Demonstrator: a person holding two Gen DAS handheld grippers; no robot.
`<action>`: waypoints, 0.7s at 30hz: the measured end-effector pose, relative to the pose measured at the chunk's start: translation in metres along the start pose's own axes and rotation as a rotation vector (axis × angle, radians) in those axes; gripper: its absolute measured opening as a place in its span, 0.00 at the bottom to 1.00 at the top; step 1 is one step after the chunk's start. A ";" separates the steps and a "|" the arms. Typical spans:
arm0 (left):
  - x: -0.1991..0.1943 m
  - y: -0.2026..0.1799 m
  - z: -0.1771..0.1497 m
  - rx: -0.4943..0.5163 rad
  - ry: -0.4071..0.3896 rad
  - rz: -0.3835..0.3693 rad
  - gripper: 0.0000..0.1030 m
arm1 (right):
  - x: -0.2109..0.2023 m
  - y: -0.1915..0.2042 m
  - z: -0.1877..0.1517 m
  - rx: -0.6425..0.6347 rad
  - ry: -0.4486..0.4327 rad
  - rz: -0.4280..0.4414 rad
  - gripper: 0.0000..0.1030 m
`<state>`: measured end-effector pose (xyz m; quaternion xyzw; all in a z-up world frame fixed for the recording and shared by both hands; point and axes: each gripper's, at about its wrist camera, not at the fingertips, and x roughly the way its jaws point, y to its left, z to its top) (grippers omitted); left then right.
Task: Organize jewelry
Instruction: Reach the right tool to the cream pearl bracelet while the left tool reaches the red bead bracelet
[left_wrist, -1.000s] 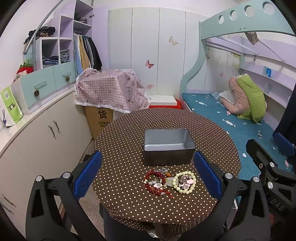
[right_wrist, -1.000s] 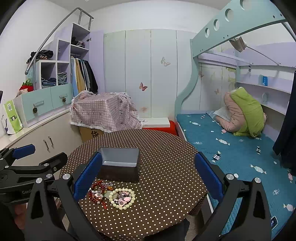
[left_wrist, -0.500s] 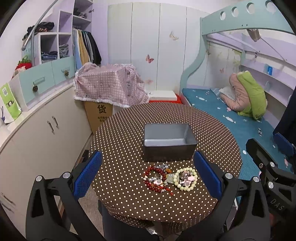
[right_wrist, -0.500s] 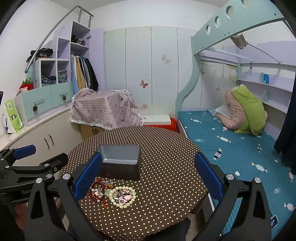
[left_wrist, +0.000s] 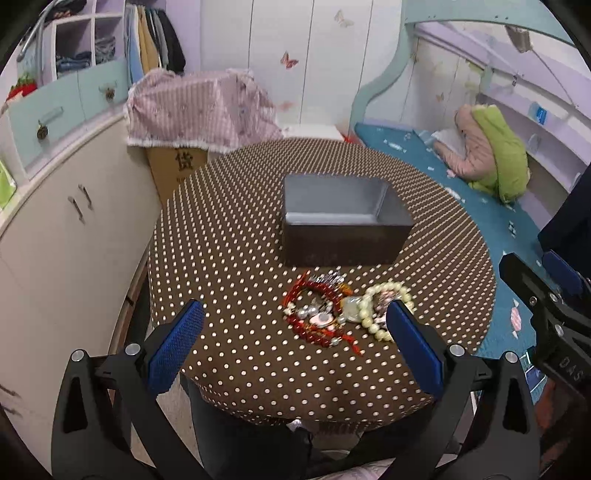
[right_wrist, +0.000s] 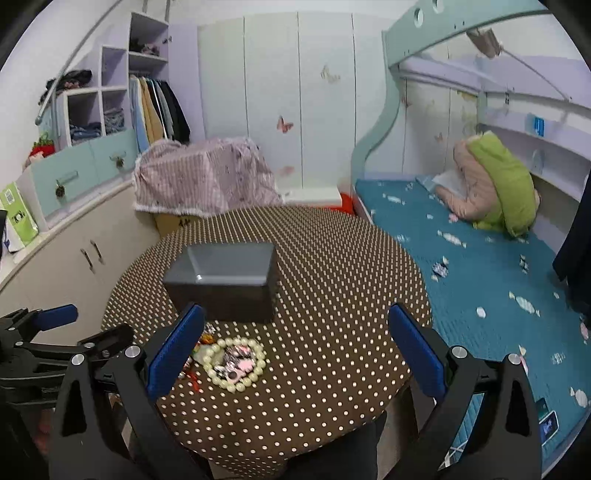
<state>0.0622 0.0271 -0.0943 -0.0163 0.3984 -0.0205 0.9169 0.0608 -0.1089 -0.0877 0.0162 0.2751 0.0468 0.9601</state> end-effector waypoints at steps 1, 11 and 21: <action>0.005 0.002 -0.001 -0.004 0.015 -0.001 0.95 | 0.007 -0.001 -0.003 0.005 0.022 -0.003 0.93; 0.058 0.027 -0.001 -0.047 0.153 0.065 0.95 | 0.058 -0.002 -0.021 -0.004 0.192 -0.024 0.93; 0.094 0.041 0.009 -0.057 0.207 0.111 0.95 | 0.090 -0.002 -0.030 -0.047 0.280 -0.051 0.93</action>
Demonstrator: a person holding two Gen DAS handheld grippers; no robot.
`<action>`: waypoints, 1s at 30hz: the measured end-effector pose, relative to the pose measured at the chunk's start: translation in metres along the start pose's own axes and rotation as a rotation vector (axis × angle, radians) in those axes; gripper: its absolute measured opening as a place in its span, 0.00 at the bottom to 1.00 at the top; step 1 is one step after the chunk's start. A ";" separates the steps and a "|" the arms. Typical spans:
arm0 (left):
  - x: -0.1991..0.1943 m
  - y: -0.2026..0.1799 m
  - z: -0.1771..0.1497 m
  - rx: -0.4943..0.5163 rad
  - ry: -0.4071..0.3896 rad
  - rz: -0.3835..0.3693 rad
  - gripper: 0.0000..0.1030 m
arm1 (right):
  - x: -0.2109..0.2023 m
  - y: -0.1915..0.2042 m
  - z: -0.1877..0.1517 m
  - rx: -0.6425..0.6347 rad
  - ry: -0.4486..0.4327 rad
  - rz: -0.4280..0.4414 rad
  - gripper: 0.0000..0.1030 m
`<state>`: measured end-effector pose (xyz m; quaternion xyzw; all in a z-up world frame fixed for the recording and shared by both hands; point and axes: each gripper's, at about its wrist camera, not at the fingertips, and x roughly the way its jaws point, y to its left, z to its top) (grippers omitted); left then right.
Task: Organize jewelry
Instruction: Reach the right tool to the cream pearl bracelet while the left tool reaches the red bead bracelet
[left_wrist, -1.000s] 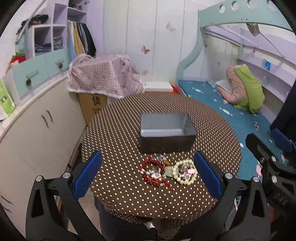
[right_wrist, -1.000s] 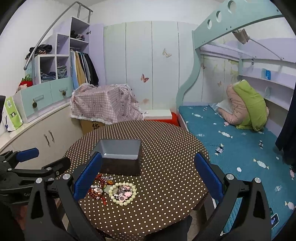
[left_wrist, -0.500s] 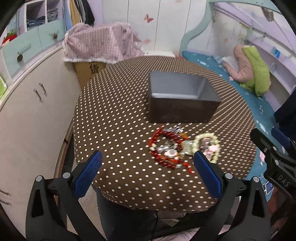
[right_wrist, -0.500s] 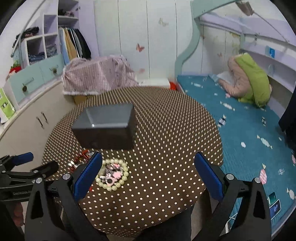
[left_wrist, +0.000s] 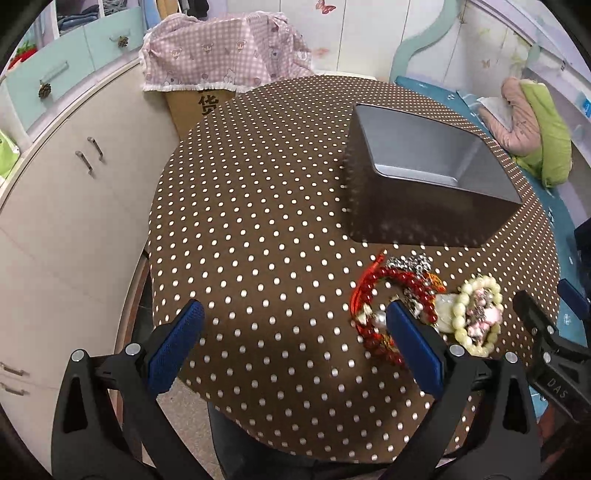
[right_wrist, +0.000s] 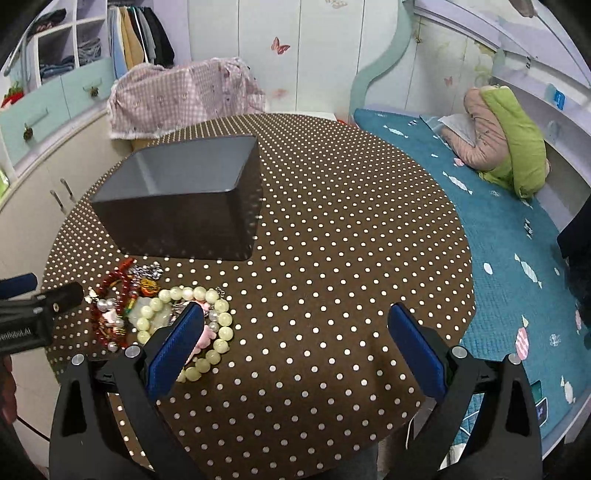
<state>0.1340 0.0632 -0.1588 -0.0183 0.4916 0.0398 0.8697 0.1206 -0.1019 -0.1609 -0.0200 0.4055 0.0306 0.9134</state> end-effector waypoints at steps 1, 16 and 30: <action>0.005 0.000 0.003 0.004 0.007 0.009 0.95 | 0.002 0.000 0.001 -0.003 0.007 0.000 0.93; 0.036 -0.020 0.018 0.160 0.046 0.007 0.72 | 0.025 0.004 0.001 -0.056 0.050 -0.021 0.93; 0.031 -0.013 0.015 0.124 0.044 -0.131 0.08 | 0.027 0.012 0.003 -0.103 0.051 0.067 0.13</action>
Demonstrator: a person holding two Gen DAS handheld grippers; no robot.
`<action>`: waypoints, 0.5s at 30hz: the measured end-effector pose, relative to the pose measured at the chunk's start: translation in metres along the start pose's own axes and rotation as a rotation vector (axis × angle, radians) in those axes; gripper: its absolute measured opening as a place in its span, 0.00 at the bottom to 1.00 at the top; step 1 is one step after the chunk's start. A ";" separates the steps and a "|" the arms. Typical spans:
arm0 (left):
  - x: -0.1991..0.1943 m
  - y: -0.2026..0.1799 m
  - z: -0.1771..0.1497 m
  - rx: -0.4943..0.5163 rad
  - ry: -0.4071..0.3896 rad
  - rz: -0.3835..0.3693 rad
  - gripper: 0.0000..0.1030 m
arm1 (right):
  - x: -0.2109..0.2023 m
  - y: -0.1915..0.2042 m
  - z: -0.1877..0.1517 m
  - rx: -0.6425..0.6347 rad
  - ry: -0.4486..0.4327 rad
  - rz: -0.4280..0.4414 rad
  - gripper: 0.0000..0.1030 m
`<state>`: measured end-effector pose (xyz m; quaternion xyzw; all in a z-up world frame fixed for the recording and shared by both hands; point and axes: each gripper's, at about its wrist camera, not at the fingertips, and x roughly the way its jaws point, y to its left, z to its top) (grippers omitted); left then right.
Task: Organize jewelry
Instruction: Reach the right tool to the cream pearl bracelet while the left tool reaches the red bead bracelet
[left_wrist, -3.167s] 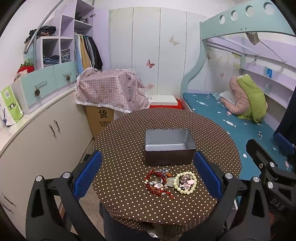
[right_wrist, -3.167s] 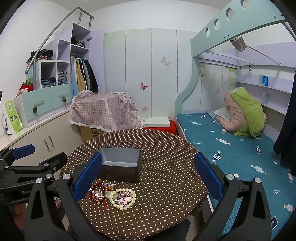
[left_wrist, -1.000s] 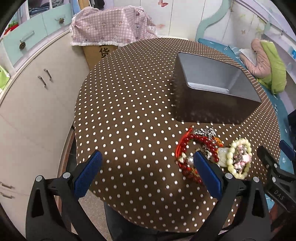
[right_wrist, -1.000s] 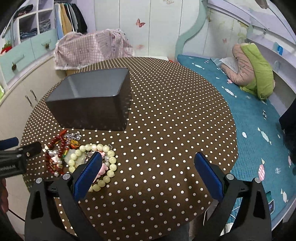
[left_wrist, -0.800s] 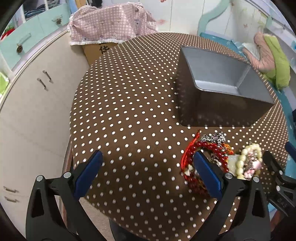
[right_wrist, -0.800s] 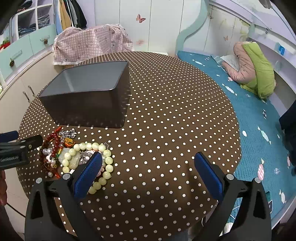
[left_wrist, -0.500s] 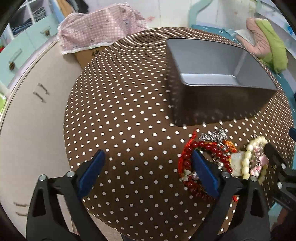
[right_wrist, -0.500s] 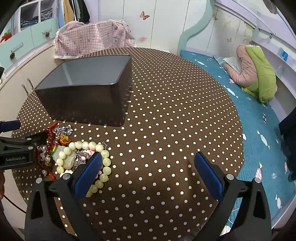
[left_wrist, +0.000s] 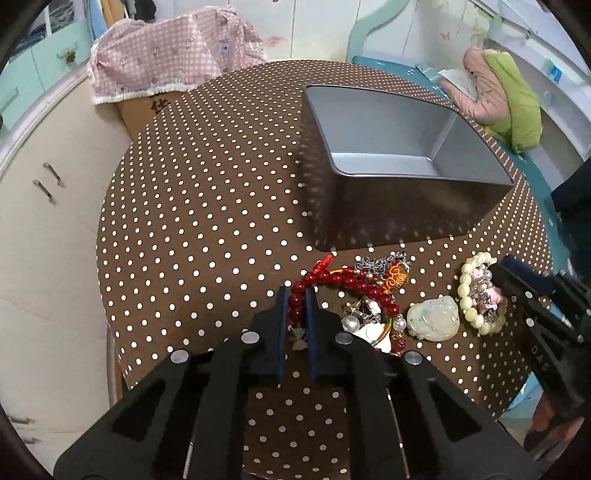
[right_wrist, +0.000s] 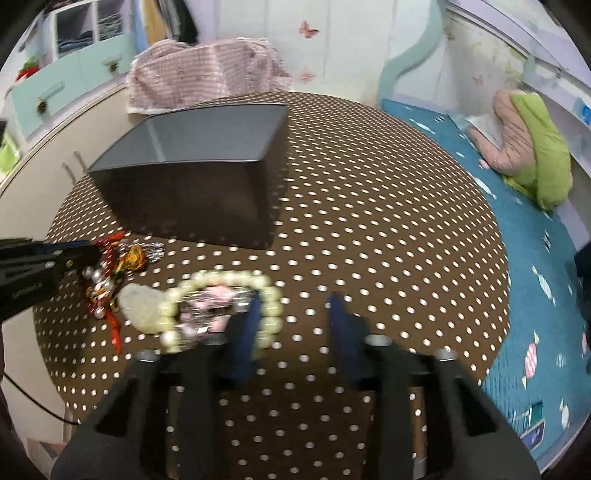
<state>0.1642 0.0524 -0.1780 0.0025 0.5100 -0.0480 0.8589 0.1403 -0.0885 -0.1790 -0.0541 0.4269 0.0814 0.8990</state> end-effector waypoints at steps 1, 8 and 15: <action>-0.002 0.002 -0.001 -0.015 0.003 -0.014 0.08 | 0.000 0.003 0.000 -0.015 0.000 -0.002 0.09; -0.024 0.015 0.004 -0.094 -0.037 -0.141 0.08 | -0.012 0.003 0.006 0.000 -0.026 0.020 0.08; -0.057 0.017 0.014 -0.097 -0.111 -0.222 0.08 | -0.040 -0.001 0.019 0.010 -0.101 0.059 0.08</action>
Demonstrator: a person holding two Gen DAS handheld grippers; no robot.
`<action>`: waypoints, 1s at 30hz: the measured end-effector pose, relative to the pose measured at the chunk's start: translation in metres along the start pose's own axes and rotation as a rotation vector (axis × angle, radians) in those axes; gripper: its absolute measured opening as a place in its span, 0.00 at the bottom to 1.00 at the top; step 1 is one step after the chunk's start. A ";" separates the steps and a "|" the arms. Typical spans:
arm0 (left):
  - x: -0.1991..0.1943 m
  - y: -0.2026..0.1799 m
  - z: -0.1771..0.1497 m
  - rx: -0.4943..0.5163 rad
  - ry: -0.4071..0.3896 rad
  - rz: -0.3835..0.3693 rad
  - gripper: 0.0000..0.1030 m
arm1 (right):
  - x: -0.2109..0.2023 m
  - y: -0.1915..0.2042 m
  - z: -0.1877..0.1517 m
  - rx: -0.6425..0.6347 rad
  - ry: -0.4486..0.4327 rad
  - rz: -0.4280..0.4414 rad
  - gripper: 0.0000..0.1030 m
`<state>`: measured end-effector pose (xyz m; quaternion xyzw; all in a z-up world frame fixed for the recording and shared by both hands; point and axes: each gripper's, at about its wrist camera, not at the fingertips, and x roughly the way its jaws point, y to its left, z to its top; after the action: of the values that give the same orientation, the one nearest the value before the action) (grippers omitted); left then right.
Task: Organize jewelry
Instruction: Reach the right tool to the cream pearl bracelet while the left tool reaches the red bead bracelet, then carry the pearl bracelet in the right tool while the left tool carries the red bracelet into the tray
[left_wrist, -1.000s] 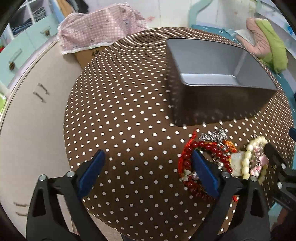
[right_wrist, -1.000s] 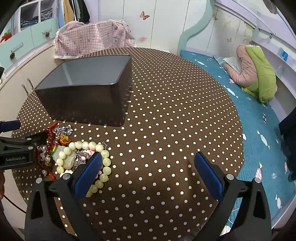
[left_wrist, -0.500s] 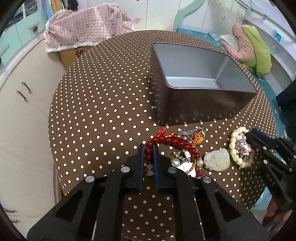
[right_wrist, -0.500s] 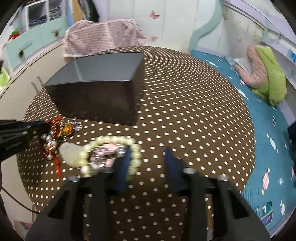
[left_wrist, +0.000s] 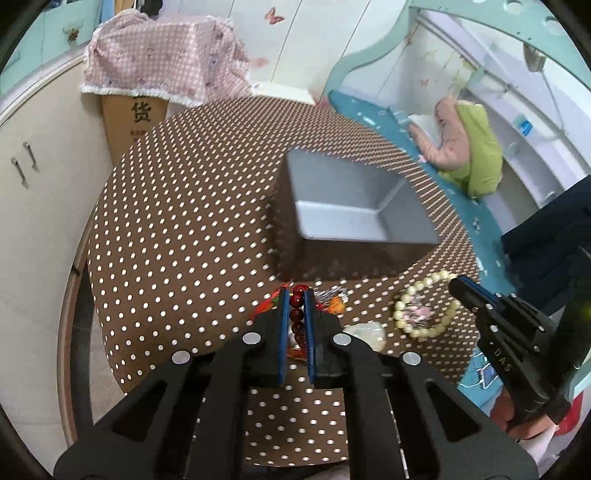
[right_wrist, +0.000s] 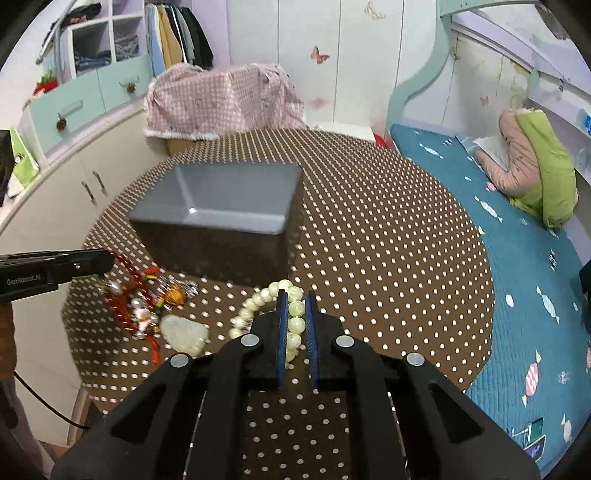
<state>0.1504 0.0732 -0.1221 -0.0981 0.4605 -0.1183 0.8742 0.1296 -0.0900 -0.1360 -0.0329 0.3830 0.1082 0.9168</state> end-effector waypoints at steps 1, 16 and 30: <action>-0.003 -0.002 0.001 0.002 -0.006 -0.006 0.08 | -0.003 0.000 0.001 0.000 -0.007 0.006 0.08; -0.044 -0.026 0.016 0.034 -0.108 -0.082 0.08 | -0.035 0.009 0.013 -0.025 -0.107 -0.003 0.08; -0.062 -0.049 0.047 0.069 -0.190 -0.108 0.08 | -0.048 0.015 0.045 -0.036 -0.215 0.016 0.08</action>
<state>0.1497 0.0473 -0.0341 -0.1035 0.3654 -0.1712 0.9091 0.1249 -0.0777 -0.0694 -0.0344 0.2807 0.1252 0.9510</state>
